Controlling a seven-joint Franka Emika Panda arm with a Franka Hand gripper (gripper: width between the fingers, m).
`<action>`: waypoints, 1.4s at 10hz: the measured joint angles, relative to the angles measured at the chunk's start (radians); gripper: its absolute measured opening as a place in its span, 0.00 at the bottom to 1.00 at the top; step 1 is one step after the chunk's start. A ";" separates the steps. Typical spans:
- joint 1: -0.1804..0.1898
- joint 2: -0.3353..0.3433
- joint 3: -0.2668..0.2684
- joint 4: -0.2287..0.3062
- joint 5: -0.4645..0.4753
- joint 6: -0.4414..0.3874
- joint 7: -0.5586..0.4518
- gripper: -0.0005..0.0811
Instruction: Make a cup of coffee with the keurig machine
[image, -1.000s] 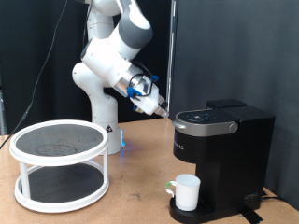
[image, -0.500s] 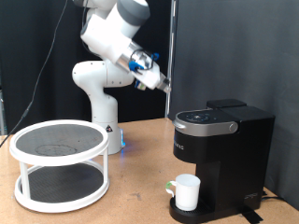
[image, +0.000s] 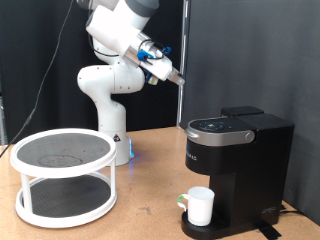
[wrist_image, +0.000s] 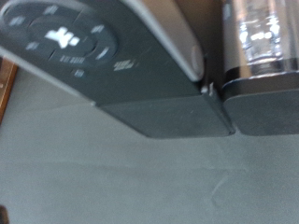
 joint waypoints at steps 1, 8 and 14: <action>-0.001 0.012 0.012 0.037 -0.047 -0.002 0.004 1.00; -0.002 0.234 0.041 0.351 -0.351 -0.294 0.201 1.00; -0.003 0.295 0.127 0.529 -0.753 -0.332 0.300 1.00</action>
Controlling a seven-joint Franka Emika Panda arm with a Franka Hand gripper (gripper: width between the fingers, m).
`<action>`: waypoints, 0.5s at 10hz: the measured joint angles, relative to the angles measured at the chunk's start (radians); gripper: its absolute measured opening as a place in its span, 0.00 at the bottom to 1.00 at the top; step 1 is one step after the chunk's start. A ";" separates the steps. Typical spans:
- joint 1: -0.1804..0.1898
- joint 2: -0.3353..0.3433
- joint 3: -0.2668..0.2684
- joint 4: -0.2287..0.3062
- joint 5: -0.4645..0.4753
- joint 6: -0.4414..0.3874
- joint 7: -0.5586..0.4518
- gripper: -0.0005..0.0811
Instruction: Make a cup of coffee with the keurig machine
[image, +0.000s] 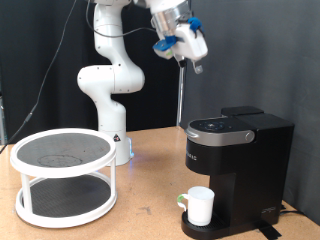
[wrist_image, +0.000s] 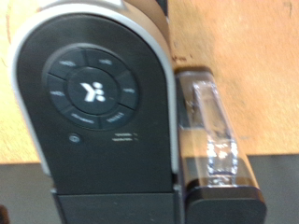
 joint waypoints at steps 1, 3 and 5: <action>0.001 0.031 0.016 0.051 -0.065 -0.036 0.010 1.00; 0.001 0.102 0.034 0.137 -0.134 -0.083 0.031 1.00; 0.001 0.169 0.036 0.192 -0.120 -0.084 0.038 1.00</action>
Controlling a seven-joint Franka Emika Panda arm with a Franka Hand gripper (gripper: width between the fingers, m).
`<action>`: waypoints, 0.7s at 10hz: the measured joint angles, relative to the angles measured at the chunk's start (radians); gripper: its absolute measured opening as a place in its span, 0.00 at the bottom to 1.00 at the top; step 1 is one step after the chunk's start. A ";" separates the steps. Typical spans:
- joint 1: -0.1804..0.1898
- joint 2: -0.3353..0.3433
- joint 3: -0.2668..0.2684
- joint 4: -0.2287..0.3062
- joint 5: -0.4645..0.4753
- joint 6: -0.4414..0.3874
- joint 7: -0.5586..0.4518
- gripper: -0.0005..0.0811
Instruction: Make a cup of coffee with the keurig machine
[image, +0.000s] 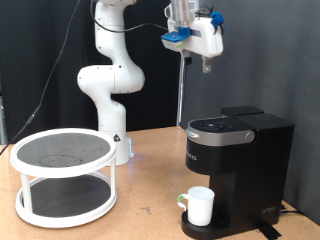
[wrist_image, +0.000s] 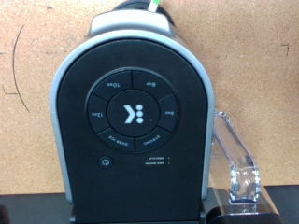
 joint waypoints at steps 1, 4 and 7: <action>0.000 -0.002 0.000 -0.001 -0.002 0.000 0.000 1.00; 0.000 -0.009 0.018 -0.035 -0.092 0.128 -0.008 1.00; 0.004 0.002 0.042 -0.052 -0.138 0.233 0.013 1.00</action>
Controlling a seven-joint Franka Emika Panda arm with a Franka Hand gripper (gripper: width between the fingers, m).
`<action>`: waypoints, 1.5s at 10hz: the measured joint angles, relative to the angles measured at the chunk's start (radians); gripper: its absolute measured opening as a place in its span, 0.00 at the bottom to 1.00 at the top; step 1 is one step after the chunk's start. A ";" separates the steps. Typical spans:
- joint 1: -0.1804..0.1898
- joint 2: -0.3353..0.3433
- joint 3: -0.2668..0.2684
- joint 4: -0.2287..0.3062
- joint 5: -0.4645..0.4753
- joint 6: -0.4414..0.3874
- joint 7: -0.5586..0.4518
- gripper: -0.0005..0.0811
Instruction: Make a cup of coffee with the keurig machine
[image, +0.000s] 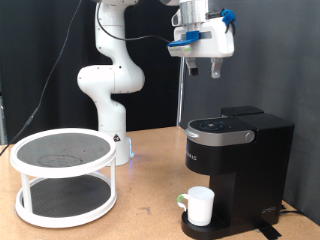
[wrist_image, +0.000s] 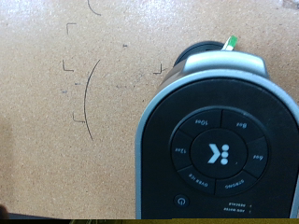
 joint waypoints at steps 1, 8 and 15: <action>0.003 0.003 0.007 0.000 0.000 0.014 0.000 1.00; 0.010 0.033 0.065 -0.026 -0.004 0.041 0.036 1.00; 0.009 0.064 0.070 -0.121 -0.010 0.112 0.037 0.09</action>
